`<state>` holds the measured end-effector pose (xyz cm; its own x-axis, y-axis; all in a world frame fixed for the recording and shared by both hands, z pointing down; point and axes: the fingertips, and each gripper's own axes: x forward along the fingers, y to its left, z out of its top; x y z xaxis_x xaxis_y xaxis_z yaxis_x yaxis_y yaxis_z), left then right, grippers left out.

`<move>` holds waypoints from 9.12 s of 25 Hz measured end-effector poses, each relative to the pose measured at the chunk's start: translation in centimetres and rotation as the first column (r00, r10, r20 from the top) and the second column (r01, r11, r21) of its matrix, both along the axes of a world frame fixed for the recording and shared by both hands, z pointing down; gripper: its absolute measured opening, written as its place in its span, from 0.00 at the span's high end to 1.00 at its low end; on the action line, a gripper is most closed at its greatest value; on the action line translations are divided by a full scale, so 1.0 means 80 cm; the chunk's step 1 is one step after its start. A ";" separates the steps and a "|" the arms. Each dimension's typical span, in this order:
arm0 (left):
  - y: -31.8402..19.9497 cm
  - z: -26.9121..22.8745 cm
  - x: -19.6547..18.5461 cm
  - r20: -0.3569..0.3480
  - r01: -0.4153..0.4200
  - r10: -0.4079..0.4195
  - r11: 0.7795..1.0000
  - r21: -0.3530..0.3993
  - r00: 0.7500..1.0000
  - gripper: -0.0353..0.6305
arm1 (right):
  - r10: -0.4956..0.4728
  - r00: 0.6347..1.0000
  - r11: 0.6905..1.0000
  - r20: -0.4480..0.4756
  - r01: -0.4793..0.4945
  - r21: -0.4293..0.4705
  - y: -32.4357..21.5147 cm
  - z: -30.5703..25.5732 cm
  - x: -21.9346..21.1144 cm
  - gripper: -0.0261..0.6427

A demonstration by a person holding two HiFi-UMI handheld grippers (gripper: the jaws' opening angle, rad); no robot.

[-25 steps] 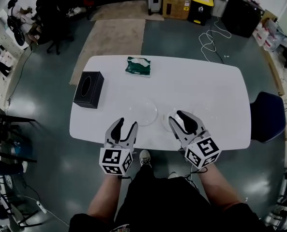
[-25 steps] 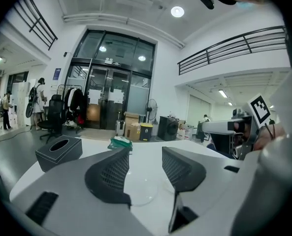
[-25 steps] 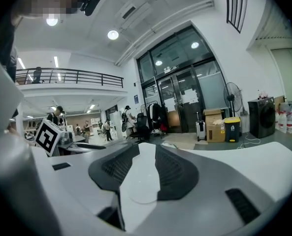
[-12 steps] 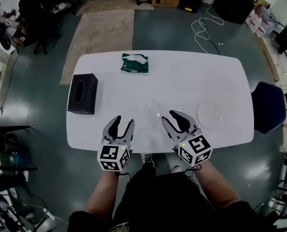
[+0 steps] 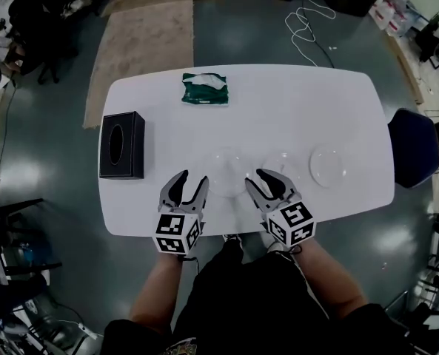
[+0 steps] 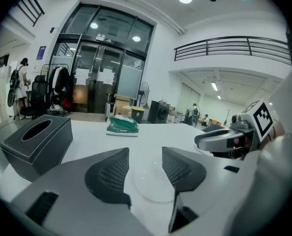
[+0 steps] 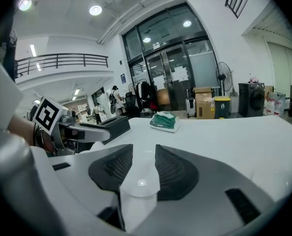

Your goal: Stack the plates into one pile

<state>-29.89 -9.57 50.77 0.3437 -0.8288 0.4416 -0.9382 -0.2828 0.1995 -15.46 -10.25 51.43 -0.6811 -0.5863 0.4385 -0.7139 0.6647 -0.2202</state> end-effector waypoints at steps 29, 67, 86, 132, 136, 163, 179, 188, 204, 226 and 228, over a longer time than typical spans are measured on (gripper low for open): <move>-0.030 0.106 -0.002 -0.025 -0.084 0.081 0.982 -0.171 0.996 0.63 | -0.108 0.939 0.984 -0.327 0.054 -0.171 0.030 0.149 -0.032 0.76; -0.035 0.086 0.038 -0.433 -0.102 -0.026 0.958 -0.269 0.901 0.90 | 0.047 0.964 0.992 -0.261 -0.075 -0.097 0.026 0.103 0.015 0.81; -0.036 0.065 0.174 -0.515 -0.240 0.080 0.938 -0.251 0.854 0.90 | 0.350 0.900 0.929 -0.259 -0.368 -0.024 0.024 0.065 0.213 0.83; -0.043 0.096 0.310 0.169 -0.061 0.098 0.976 -0.211 0.981 0.71 | 0.332 0.918 0.930 -0.216 -0.357 -0.089 -0.021 0.080 0.427 0.82; -0.041 0.081 0.359 0.199 -0.134 0.163 0.979 -0.152 0.966 0.71 | 0.308 0.927 0.937 -0.214 -0.335 -0.100 -0.029 0.087 0.440 0.81; -0.019 0.153 0.529 0.244 -0.181 0.253 0.942 -0.281 0.936 0.73 | 0.164 0.978 0.953 -0.129 -0.190 -0.235 -0.073 0.141 0.491 0.76; -0.015 0.163 0.527 0.245 -0.142 0.216 0.947 -0.287 0.945 0.73 | 0.158 0.987 0.924 0.005 -0.146 -0.354 -0.078 0.145 0.469 0.74; -0.015 0.164 0.526 0.235 -0.124 0.197 0.949 -0.291 0.952 0.73 | 0.135 0.990 0.905 0.044 -0.105 -0.413 -0.076 0.148 0.456 0.82; -0.002 0.107 0.510 0.193 -0.087 0.130 0.973 -0.216 0.973 0.90 | 0.187 0.932 0.918 0.311 -0.052 -0.393 -0.088 0.060 0.459 0.92; 0.081 0.084 0.322 0.211 0.270 -0.235 0.950 -0.154 0.949 0.91 | 0.051 0.920 0.846 0.388 0.167 -0.507 -0.052 0.087 0.258 0.92; 0.089 0.083 0.301 0.205 0.281 -0.247 0.947 -0.158 0.947 0.91 | 0.060 0.923 0.837 0.381 0.162 -0.523 -0.047 0.091 0.238 0.92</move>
<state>-5.84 -2.44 57.39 0.0242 -0.7782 0.6276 -0.9990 0.0056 0.0454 3.54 -14.00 58.69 -0.8770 -0.2925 0.3811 -0.4737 0.3939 -0.7877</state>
